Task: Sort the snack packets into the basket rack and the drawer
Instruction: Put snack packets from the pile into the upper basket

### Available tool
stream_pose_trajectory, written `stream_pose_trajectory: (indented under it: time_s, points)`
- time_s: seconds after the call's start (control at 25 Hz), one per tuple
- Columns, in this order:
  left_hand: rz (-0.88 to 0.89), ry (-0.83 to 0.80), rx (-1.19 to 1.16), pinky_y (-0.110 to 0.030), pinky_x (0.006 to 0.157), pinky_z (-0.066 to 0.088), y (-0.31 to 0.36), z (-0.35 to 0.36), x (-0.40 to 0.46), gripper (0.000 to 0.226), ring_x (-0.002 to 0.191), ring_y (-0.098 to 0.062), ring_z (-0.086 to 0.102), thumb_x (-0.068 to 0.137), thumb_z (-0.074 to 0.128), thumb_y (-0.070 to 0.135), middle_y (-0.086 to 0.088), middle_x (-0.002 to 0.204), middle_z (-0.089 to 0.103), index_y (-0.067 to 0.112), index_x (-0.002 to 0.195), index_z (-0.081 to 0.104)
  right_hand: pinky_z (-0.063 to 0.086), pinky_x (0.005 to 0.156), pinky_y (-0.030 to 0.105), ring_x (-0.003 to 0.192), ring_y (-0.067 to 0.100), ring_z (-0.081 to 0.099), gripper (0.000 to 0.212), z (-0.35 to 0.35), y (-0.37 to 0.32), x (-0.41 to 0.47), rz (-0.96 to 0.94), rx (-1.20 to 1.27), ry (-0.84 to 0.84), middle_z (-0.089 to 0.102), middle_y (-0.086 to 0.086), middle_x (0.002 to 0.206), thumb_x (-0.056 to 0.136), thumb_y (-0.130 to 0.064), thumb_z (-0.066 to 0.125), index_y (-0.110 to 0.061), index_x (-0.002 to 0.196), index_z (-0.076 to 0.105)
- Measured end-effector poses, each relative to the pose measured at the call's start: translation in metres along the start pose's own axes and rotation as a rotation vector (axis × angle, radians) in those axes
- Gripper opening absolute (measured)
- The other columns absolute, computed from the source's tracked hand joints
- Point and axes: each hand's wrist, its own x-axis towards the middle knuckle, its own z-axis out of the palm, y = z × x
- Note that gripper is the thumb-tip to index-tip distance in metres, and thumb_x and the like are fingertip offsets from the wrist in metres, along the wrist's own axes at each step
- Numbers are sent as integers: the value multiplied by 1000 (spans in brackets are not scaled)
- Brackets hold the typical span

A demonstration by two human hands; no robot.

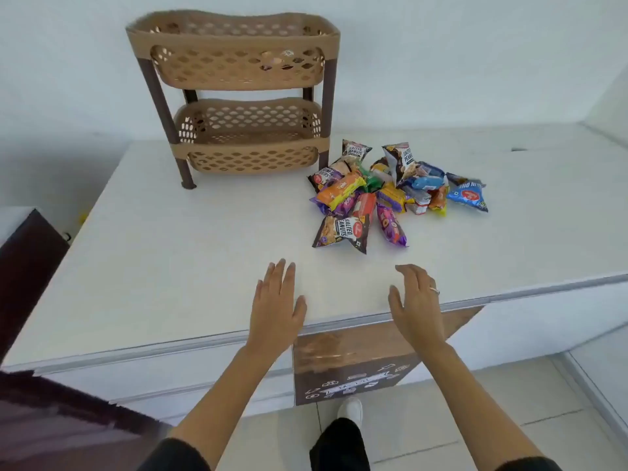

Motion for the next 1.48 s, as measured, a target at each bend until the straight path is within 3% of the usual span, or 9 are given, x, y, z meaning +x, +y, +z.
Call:
stream_pose_trajectory:
  time_s: [0.2, 0.36, 0.56, 0.8, 0.96, 1.08, 1.24, 1.36, 1.48]
  points:
    - [-197, -87, -294, -34, 117, 12, 20, 30, 88, 71, 147, -21, 10, 91, 25, 53, -5, 159, 13, 18, 151, 11, 52, 83, 40, 110, 29, 54, 33, 29, 13, 82, -62, 154, -71, 56, 11, 120, 92, -26, 50, -9, 121, 52]
    - [126, -147, -199, -32, 117, 9, 33, 44, 142, 79, 147, -13, 0, 88, 37, 66, 7, 159, 7, 28, 152, 11, 51, 79, 33, 105, 19, 52, 43, 47, 12, 113, -106, 372, -211, 50, 4, 122, 94, -38, 37, -12, 127, 49]
    - [306, -91, 61, -40, 93, 48, 28, 63, 165, 67, 121, -23, 45, 77, 69, 39, -3, 130, 54, 24, 137, 41, 51, 70, 29, 91, 15, 58, 27, 54, 29, 142, -101, 470, -253, 59, 0, 109, 93, -22, 48, -17, 118, 57]
    - [352, 106, 76, -34, 94, 34, 38, 63, 181, 53, 94, -13, 50, 71, 57, 39, 0, 95, 67, 22, 120, 48, 50, 60, 24, 69, 6, 56, 20, 34, 64, 197, -113, 498, -152, 67, -4, 87, 90, -19, 51, -13, 100, 67]
    - [290, 179, -97, -28, 85, 38, 66, 46, 213, 52, 94, -15, 52, 72, 57, 37, -3, 100, 66, 18, 120, 50, 47, 63, 24, 75, 9, 56, 20, 17, 114, 237, 12, 438, 58, 68, 0, 88, 87, -13, 52, -10, 100, 67]
    - [331, 186, -80, -28, 78, 41, 93, 42, 254, 53, 92, -19, 57, 77, 57, 43, -3, 103, 65, 14, 121, 54, 47, 82, 43, 101, 28, 53, 24, 14, 166, 268, 244, 134, 232, 61, 9, 111, 86, -14, 53, -12, 108, 62]
    - [343, 195, -64, -38, 81, 47, 117, 53, 291, 52, 93, -24, 59, 75, 66, 35, -4, 102, 65, 14, 122, 57, 37, 95, 55, 122, 45, 36, 62, 13, 217, 298, 785, -85, -127, 29, 19, 138, 85, -50, 55, -25, 137, 34]
    - [338, 213, -111, -39, 73, 52, 125, 52, 304, 55, 90, -24, 59, 74, 70, 29, -6, 99, 64, 14, 124, 55, 37, 97, 51, 121, 46, 41, 77, 23, 236, 299, 828, -59, -353, 37, 23, 136, 81, -57, 55, -30, 144, 20]
    - [359, 250, -109, -35, 68, 52, 120, 40, 312, 54, 87, -24, 59, 74, 66, 27, -7, 97, 64, 12, 124, 56, 42, 90, 47, 112, 45, 50, 70, 24, 240, 300, 825, 30, -255, 53, 24, 122, 80, -45, 58, -25, 138, 26]
